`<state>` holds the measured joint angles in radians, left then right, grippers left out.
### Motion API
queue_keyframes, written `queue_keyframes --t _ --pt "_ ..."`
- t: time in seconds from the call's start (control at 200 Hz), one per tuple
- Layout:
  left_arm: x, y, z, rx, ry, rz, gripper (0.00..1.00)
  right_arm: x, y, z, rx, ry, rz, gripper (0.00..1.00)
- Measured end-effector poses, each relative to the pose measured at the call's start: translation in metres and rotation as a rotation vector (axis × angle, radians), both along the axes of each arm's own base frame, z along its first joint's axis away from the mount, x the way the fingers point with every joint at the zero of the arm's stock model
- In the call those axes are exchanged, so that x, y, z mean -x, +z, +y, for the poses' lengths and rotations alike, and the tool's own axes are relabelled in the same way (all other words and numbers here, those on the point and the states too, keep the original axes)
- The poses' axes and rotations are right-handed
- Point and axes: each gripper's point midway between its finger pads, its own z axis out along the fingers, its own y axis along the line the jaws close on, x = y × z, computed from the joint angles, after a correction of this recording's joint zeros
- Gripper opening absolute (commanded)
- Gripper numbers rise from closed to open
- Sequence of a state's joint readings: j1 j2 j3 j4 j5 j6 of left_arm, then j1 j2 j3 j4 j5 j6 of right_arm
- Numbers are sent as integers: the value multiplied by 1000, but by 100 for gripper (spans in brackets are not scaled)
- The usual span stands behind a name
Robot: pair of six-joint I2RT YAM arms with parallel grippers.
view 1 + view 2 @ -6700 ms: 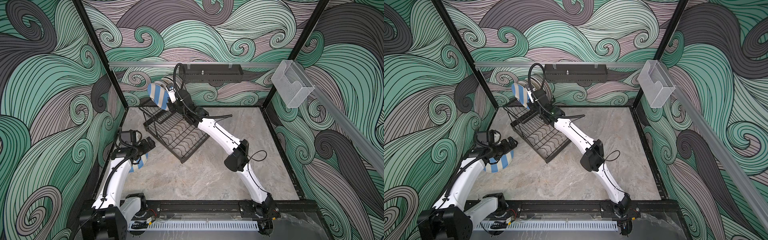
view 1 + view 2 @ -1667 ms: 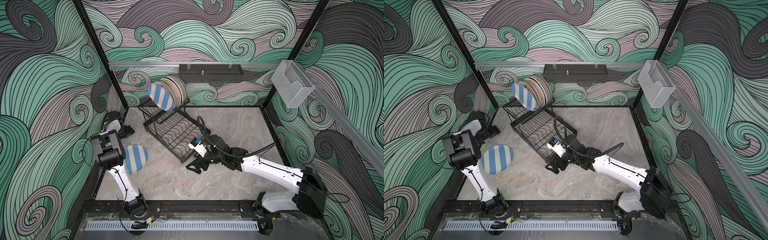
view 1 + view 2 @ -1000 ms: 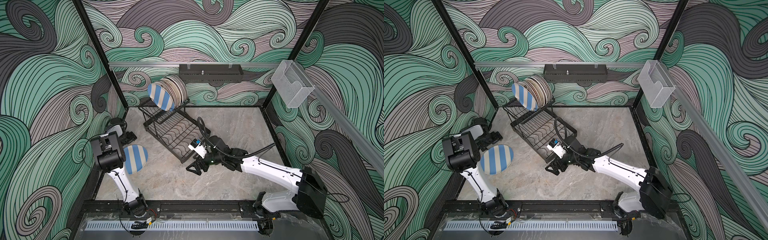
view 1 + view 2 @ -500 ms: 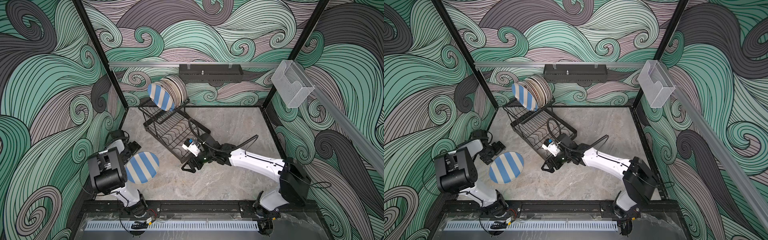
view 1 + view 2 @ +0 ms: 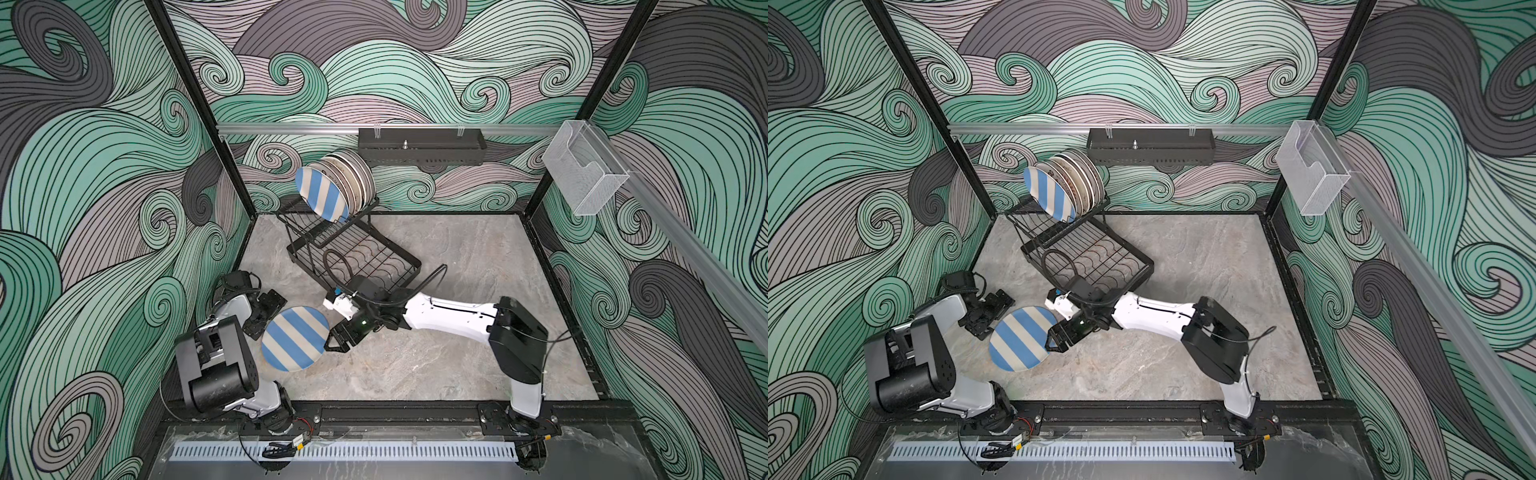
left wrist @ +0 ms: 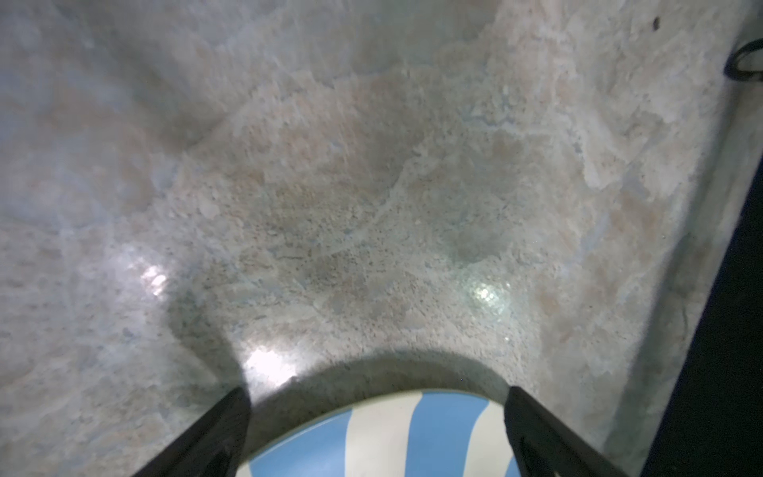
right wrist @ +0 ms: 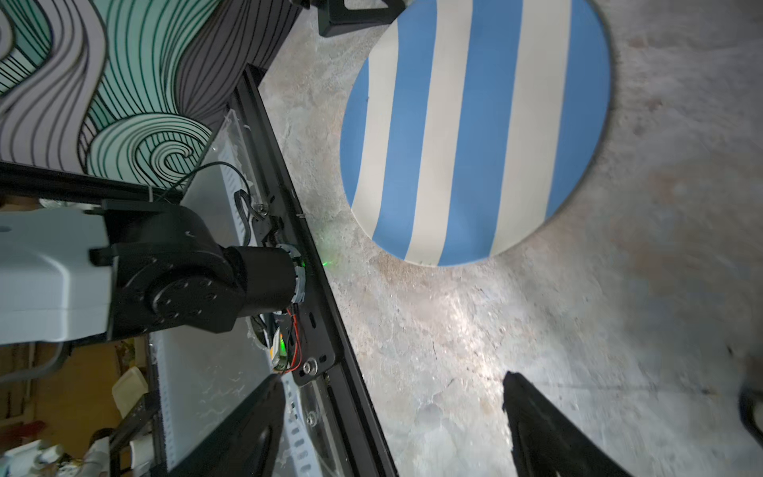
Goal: Load plates into a dish rack
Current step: Move the plate to the bottom-left of the table.
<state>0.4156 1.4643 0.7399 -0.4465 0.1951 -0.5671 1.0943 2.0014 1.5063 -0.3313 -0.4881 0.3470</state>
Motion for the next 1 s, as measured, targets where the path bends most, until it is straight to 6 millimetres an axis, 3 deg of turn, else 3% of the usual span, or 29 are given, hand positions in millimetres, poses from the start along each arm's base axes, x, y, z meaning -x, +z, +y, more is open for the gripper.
queue_keyframes --t 0.075,0.185,0.475,0.696,0.996 --pt "-1 1 -2 11 -1 -7 99 -3 -16 8 38 8 -16 81" --pt "3 1 -4 12 1 -16 99 -6 -40 2 116 3 -35 81" --pt "25 1 -9 -4 13 18 99 -13 -78 11 193 3 -60 80" --pt "31 5 -6 -28 21 26 99 -20 -79 15 196 -11 -119 82" --pt "31 3 -7 -30 18 26 99 -45 -78 23 80 -114 -115 82"
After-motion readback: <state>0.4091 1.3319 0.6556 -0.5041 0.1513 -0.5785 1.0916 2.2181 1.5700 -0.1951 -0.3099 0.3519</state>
